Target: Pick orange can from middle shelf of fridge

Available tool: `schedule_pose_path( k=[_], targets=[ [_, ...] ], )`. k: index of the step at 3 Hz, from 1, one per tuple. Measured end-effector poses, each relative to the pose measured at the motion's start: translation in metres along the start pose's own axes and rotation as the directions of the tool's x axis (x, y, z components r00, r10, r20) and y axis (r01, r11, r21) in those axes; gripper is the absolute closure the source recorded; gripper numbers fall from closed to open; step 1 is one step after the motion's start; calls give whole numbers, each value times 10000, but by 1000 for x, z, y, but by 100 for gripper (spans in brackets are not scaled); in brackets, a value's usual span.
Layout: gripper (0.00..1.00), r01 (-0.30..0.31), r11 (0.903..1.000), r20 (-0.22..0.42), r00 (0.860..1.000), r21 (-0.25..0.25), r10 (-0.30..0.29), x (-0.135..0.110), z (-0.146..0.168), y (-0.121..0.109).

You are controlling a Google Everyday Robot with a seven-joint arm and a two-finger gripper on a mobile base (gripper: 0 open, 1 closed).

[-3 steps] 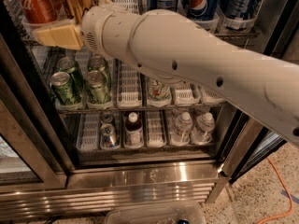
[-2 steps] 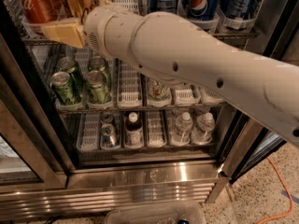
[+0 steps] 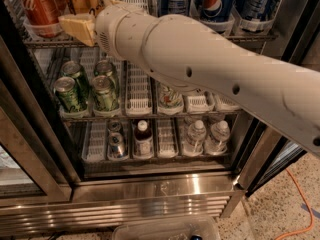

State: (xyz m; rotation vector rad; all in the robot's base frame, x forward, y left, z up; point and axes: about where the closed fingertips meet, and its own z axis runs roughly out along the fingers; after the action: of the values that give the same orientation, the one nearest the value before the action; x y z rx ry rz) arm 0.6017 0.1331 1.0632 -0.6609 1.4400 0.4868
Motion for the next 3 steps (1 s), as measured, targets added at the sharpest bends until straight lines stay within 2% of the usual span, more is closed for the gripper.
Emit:
schedule_pose_path(
  k=[3],
  targets=[
    [27,-237,9991,297,9993,347,227,1,18,-7]
  ],
)
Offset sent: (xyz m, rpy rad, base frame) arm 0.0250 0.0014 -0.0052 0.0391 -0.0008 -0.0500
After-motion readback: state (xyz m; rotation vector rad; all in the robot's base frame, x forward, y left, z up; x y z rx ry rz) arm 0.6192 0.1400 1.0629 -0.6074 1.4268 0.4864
